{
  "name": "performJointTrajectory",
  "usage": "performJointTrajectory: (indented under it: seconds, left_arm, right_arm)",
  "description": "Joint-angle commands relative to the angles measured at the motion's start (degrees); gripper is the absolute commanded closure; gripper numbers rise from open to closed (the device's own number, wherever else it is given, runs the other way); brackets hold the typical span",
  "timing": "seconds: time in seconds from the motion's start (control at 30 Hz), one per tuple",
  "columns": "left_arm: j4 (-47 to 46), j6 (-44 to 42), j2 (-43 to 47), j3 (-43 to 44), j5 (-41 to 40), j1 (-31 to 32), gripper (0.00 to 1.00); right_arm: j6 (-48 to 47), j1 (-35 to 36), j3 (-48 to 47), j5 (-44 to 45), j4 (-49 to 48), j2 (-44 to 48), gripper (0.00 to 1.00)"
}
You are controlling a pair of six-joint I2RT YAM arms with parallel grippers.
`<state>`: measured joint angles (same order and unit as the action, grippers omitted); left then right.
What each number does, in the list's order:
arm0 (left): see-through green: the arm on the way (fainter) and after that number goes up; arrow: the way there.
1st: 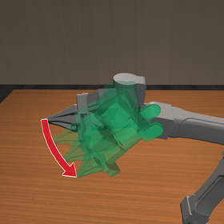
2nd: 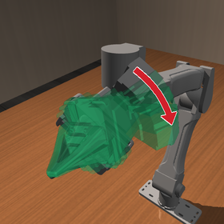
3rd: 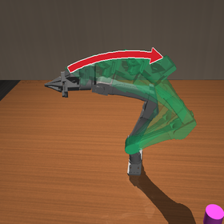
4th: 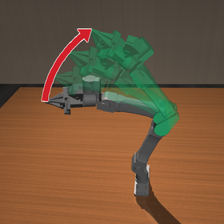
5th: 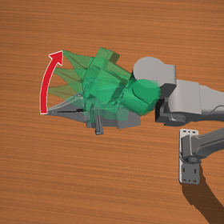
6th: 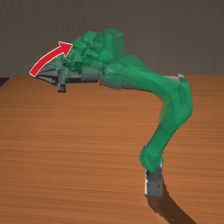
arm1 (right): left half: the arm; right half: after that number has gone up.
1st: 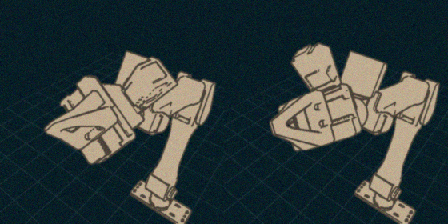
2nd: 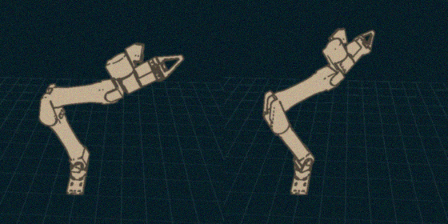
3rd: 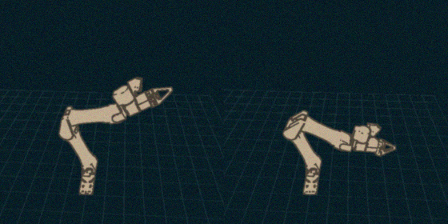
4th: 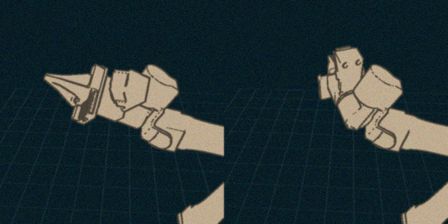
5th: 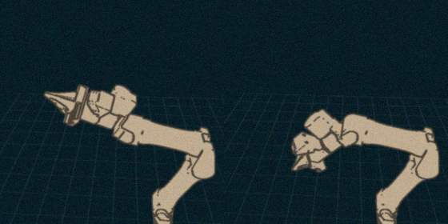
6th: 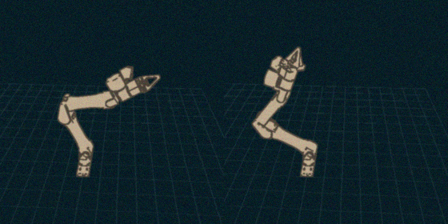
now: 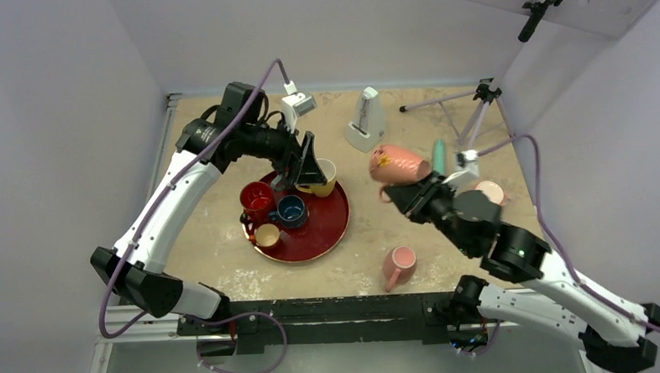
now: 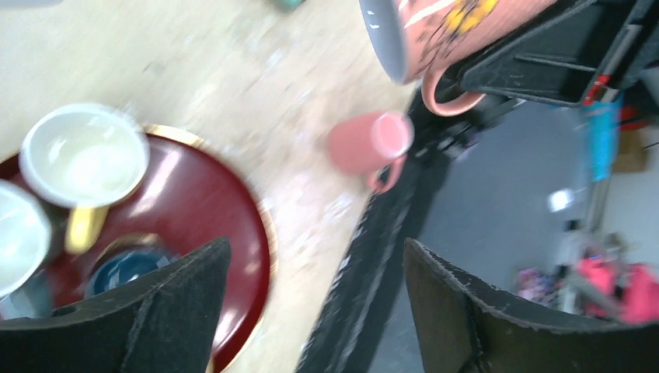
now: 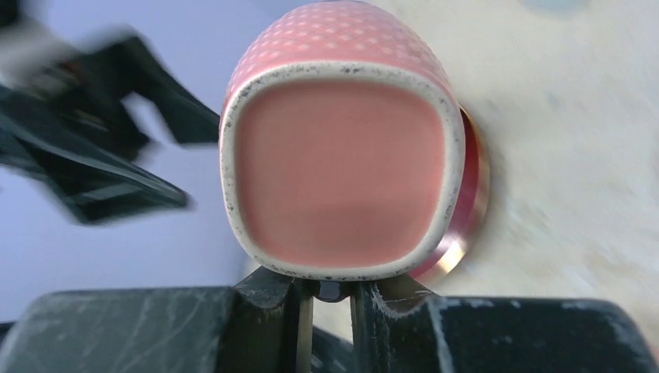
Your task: Turn the mug right side up
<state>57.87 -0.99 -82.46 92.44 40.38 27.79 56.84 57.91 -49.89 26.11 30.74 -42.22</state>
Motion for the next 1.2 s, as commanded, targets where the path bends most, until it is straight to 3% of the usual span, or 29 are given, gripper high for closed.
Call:
performJointTrajectory:
  seconds: [0.0,0.1,0.3,0.57,0.87,1.0,1.17]
  left_arm:
    - [-13.2,21.5,0.8,3.6,14.7,0.3,0.12]
    - [-19.6,27.3,-0.1,6.9,17.3,1.1,0.08]
    - [-24.7,30.3,-3.9,15.1,20.5,4.3,0.08]
    - [-23.2,29.3,-7.0,15.7,15.7,6.0,0.13]
    - [-17.1,23.6,-9.0,20.6,11.7,5.0,0.16]
    - [-16.6,22.0,-10.0,22.7,11.1,1.7,0.16]
    - [-19.0,22.2,-10.8,23.0,12.2,2.1,0.16]
  right_arm:
    - [-2.9,-4.3,2.1,1.2,-23.2,8.0,1.0]
    - [-5.0,-5.7,1.4,-1.3,-29.9,8.1,1.0]
    - [-8.4,-8.6,-2.5,-10.1,-36.5,2.5,1.0]
    - [-8.1,-9.7,-2.8,-17.5,-44.7,-2.2,1.0]
    - [-7.4,-11.5,-2.4,-18.0,-43.6,-2.5,1.0]
    - [-6.8,-13.1,-1.6,-18.6,-42.0,-1.3,1.0]
    - [-6.9,-13.5,-1.9,-21.5,-44.1,-2.5,1.0]
